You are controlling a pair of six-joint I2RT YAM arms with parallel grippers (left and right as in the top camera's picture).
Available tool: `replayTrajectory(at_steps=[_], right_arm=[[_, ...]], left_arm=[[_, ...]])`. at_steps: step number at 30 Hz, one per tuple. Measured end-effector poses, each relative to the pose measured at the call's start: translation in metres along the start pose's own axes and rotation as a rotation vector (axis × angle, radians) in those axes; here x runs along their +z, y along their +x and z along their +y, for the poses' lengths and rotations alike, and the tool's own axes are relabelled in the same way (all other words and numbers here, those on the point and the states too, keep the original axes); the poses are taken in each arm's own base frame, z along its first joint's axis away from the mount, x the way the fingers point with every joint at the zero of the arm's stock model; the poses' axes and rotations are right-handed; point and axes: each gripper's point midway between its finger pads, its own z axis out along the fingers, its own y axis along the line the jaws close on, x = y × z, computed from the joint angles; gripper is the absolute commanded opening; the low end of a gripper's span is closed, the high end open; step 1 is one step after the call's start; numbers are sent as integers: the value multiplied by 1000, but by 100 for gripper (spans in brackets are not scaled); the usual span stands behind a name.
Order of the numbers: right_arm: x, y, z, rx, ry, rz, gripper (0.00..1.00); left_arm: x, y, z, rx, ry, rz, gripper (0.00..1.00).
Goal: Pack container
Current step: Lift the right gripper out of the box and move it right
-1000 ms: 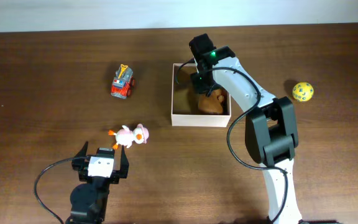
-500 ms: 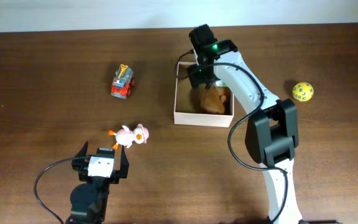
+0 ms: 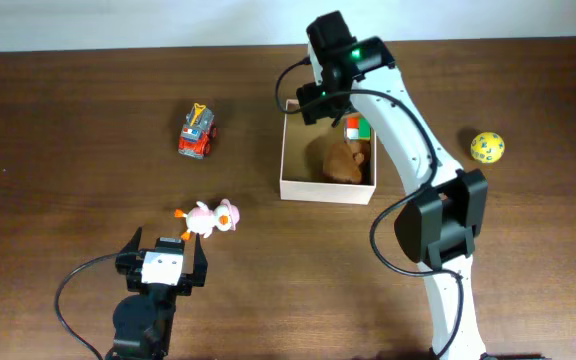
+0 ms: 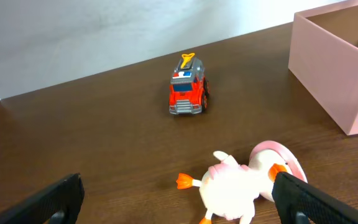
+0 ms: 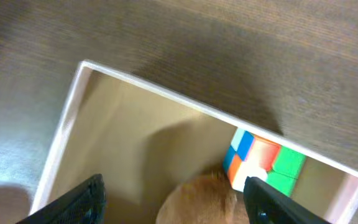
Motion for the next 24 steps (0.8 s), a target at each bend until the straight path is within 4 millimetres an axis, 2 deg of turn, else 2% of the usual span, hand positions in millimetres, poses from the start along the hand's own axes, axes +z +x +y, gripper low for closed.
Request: replayTrajectory(at_steps=[3, 7, 13, 17, 22, 24], right_arm=[[-22, -1, 6, -54, -36, 0, 79], [-44, 7, 16, -155, -89, 25, 83], [-53, 32, 26, -256, -142, 114, 85], [-54, 39, 31, -290, -163, 136, 86], [-59, 37, 21, -256, -128, 131, 93], [-71, 33, 2, -192, -72, 104, 99]], left_arm=[[0, 0, 0, 0, 0, 0, 99], [0, 0, 0, 0, 0, 0, 99], [0, 0, 0, 0, 0, 0, 99], [0, 0, 0, 0, 0, 0, 99], [0, 0, 0, 0, 0, 0, 99], [0, 0, 0, 0, 0, 0, 99]])
